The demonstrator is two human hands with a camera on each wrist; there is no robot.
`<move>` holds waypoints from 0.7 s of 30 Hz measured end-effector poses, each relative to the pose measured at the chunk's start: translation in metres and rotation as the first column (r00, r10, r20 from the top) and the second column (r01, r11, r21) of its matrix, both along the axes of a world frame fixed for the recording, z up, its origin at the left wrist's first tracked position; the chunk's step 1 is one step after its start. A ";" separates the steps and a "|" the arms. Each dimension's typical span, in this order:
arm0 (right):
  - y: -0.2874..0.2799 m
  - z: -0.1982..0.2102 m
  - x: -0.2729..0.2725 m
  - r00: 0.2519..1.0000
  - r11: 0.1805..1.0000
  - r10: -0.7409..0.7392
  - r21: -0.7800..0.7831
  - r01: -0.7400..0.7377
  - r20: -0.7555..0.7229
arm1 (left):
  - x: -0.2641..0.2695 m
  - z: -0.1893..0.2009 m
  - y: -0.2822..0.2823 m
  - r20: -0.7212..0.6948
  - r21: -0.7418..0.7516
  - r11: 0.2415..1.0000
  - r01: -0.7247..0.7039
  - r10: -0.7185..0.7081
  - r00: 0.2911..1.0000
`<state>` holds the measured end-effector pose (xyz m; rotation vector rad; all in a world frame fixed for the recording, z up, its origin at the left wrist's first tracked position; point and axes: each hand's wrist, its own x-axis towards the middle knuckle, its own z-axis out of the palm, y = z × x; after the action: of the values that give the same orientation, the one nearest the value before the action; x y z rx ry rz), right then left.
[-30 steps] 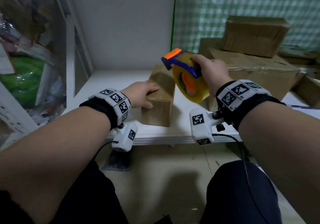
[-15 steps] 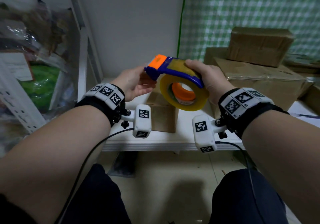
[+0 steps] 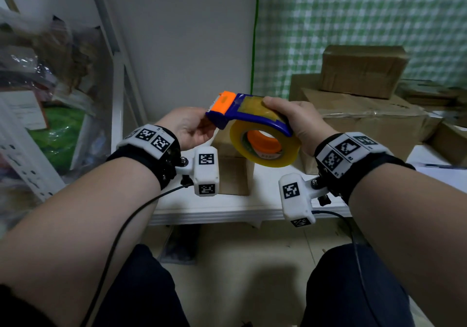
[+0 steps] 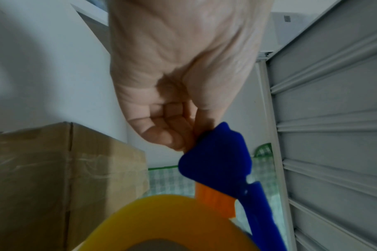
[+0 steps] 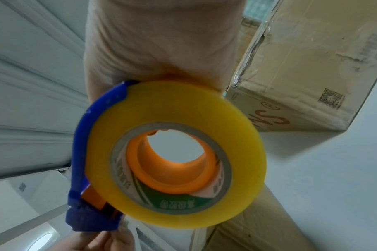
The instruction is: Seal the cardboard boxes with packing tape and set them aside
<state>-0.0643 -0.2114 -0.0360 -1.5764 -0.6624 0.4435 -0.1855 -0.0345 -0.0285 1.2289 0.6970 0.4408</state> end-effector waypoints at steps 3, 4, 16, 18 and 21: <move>-0.003 0.002 0.001 0.999 0.998 0.023 -0.056 -0.020 0.044 | 0.002 0.000 -0.003 -0.057 0.091 0.995 -0.027 0.032 0.998; -0.005 0.003 0.000 0.997 0.996 0.029 -0.088 -0.023 0.067 | 0.003 -0.001 -0.004 -0.071 0.121 0.992 -0.036 0.045 0.996; -0.027 0.029 0.011 0.979 0.922 0.087 -0.386 -0.009 0.184 | -0.011 -0.016 0.020 -0.165 0.338 0.926 -0.170 0.236 0.958; -0.026 0.030 0.007 0.977 0.908 0.085 -0.419 0.004 0.194 | -0.013 -0.024 0.017 -0.163 0.342 0.921 -0.184 0.252 0.954; -0.024 0.032 0.003 0.973 0.889 0.079 -0.456 0.029 0.216 | -0.017 -0.036 0.017 -0.181 0.301 0.934 -0.193 0.254 0.950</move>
<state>-0.0609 -0.2351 -0.0035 -2.0934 -0.7940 0.4630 -0.2027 -0.0179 -0.0647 1.4863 0.9951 0.6172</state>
